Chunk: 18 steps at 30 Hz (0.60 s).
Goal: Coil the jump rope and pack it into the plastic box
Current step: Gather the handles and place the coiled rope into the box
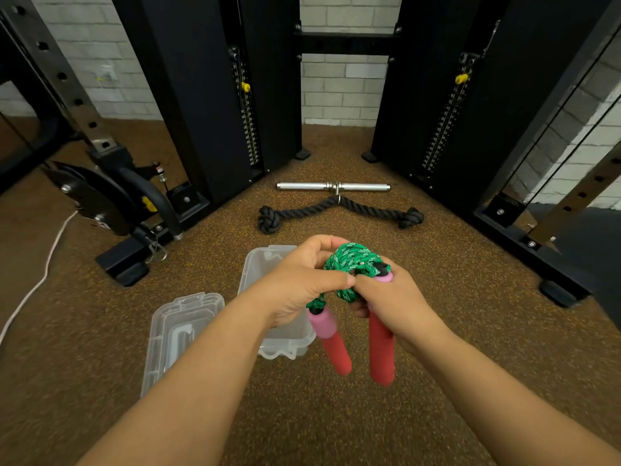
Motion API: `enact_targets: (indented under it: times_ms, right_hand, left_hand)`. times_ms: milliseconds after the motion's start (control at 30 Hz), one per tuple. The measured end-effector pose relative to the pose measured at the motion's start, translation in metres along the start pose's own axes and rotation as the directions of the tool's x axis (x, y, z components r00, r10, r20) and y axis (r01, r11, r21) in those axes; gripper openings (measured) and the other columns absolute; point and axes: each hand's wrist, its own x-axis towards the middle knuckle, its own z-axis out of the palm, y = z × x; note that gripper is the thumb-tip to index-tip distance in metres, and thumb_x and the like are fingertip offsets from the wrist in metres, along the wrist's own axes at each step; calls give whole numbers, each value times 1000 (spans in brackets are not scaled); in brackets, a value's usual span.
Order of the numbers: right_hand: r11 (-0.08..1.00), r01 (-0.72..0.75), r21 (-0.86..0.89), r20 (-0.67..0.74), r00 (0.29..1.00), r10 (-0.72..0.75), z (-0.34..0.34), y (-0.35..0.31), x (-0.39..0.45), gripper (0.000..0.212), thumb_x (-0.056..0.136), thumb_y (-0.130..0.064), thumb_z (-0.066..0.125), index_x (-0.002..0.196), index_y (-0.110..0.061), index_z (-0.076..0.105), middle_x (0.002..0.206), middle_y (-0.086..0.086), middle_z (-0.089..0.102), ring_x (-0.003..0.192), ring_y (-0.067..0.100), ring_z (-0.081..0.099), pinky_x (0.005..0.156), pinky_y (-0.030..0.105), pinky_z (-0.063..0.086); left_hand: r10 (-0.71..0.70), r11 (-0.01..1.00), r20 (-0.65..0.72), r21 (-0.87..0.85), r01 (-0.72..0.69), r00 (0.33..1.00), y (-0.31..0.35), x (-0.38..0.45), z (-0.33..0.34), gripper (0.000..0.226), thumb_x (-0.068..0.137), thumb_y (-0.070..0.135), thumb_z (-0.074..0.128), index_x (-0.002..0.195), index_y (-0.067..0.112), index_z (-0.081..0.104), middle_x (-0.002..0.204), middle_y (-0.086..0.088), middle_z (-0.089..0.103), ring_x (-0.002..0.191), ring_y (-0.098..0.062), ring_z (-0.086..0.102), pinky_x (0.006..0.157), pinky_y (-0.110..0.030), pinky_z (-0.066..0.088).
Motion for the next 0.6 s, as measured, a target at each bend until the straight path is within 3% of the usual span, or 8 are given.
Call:
enact_targets:
  times_ms: [167, 267, 367, 500, 600]
  right_hand:
    - [995, 73, -74, 46, 996, -70, 0, 2, 2, 20, 70, -20, 66, 88, -29, 65, 74, 11, 67, 65, 17, 58, 63, 39, 50]
    - [983, 109, -144, 136, 987, -89, -1, 5, 4, 29, 72, -18, 66, 96, -34, 62, 65, -9, 64, 61, 8, 55, 61, 34, 49]
    - [967, 103, -234, 195, 979, -57, 4, 8, 2, 25, 73, -7, 61, 86, -28, 56, 50, -17, 54, 52, 5, 46, 55, 27, 42]
    - [978, 70, -197, 251, 968, -19, 16, 8, -4, 17, 65, -8, 59, 63, -22, 50, 52, -13, 49, 54, 8, 43, 55, 25, 37]
    - [985, 9, -174, 332, 942, 50, 25, 16, -10, 16, 73, 1, 56, 63, -11, 61, 57, 2, 57, 56, 12, 53, 55, 23, 42]
  left_hand:
    - [65, 993, -110, 101, -54, 992, 1, 1, -3, 42, 83, -10, 54, 116, 16, 54, 107, -7, 67, 95, -15, 62, 90, -34, 51]
    - [104, 984, -192, 162, -73, 976, -1, 2, -8, 43, 82, -6, 51, 114, 23, 52, 113, -7, 64, 104, -21, 63, 93, -42, 53]
    - [148, 984, -299, 139, -110, 943, 0, 3, -10, 42, 83, -4, 48, 113, 26, 50, 114, -9, 61, 106, -27, 61, 91, -47, 53]
    - [105, 991, -229, 105, -83, 968, 3, 1, -12, 44, 86, -5, 41, 115, 27, 50, 115, -11, 60, 105, -25, 61, 91, -44, 53]
    - [28, 999, -164, 23, -25, 986, 4, 0, -15, 46, 85, -7, 41, 113, 27, 54, 120, -18, 61, 112, -33, 60, 96, -48, 50]
